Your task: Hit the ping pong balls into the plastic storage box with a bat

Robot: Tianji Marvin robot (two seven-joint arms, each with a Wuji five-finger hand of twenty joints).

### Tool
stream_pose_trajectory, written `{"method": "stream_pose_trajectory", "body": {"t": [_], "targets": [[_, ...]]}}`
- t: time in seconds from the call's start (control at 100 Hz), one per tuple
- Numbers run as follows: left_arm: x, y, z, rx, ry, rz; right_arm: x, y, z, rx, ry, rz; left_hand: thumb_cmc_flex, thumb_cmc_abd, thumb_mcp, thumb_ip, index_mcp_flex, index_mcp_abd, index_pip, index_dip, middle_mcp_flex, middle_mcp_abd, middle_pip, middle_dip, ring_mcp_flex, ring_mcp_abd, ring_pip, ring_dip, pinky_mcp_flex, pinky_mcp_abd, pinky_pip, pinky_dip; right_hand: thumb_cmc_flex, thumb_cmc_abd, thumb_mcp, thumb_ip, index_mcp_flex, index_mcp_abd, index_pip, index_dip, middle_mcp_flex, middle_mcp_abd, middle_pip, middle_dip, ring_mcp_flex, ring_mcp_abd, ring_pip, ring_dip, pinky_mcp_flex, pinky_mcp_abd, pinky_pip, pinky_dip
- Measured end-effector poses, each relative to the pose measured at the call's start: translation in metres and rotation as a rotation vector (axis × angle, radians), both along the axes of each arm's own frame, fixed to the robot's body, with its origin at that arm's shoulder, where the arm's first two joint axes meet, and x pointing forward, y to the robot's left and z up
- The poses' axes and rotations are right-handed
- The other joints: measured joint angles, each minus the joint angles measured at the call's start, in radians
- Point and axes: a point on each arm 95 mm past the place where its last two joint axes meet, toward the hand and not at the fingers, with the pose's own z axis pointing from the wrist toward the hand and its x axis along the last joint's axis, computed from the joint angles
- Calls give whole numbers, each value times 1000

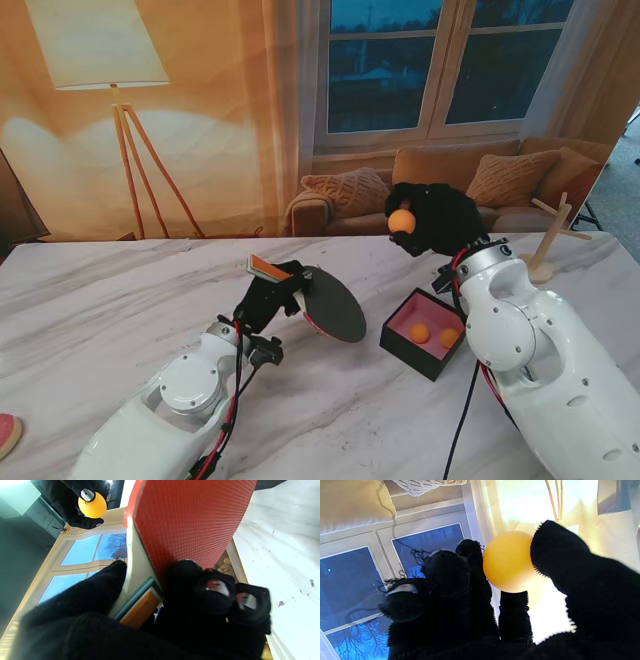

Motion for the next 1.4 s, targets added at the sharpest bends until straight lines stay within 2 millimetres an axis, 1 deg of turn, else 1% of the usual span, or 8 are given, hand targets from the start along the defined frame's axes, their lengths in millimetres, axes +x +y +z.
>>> {"method": "stream_pose_trajectory", "body": {"t": [0.41,0.9,1.16,1.18,1.27,1.32,1.36,1.4], "targets": [[0,-9,-4,8,13,-43,-4,0,5,19,-5,5,0,0,0,0,0,0,0,0,0,0,0,0,0,0,0,0,0,0,0,0,0,28,-21,2,0,0,-12,-1,0,-2,-11,3,-8,0,-7,8,-16,0,0,0],[9,-24,-2,-32,11,-63,-9,8,-11,3,88,43,0,0,0,0,0,-1,0,0,-1,0,-9,0,-3,0,-26,0,-28,0,-5,-11,-15,64,-38,4,0,1,-37,-10,-23,-20,-54,19,-70,-1,-37,11,-88,-6,-2,0],[15,-34,3,-53,5,-78,-12,6,-19,3,131,51,2,0,0,0,-1,-1,0,0,-9,0,-13,0,-24,0,-39,5,-53,0,-16,-12,-111,141,-37,10,2,15,-49,4,-97,-41,-94,20,-137,-11,-64,25,-142,-8,-26,21],[16,-34,4,-54,4,-79,-13,6,-20,4,132,52,2,0,0,0,-1,-1,0,0,-9,0,-13,0,-24,0,-40,8,-53,0,-16,-12,-118,141,-37,29,2,16,-49,4,-97,-41,-94,20,-137,-11,-65,25,-143,-8,-27,21],[18,-36,5,-58,4,-83,-14,5,-22,8,136,51,2,0,0,0,-1,-1,0,0,-9,0,-13,0,-24,0,-40,9,-53,0,-16,-12,-126,167,-37,32,2,18,-72,25,-116,-41,-88,9,-147,-11,-74,35,-154,-8,-35,33],[19,-37,5,-59,6,-84,-14,4,-22,10,137,50,3,0,0,0,-1,-1,0,0,-9,0,-13,0,-24,0,-40,10,-53,0,-16,-12,-133,171,-37,70,3,19,-99,56,-144,-41,-109,4,-148,-11,-76,35,-157,-8,-38,40],[20,-38,5,-60,8,-86,-15,3,-22,11,137,49,3,0,0,0,-1,-1,0,0,-9,0,-14,0,-24,0,-41,10,-53,0,-16,-12,-154,182,-37,76,9,22,-125,80,-160,-41,-121,-1,-169,-12,-78,37,-167,-7,-45,45],[21,-39,5,-61,10,-87,-15,3,-22,11,138,47,3,0,0,0,-1,-1,0,0,-9,0,-14,0,-24,0,-41,10,-53,0,-17,-12,-179,194,-37,130,21,28,-161,108,-181,-40,-132,-4,-169,-12,-87,37,-178,-7,-48,46]]}}
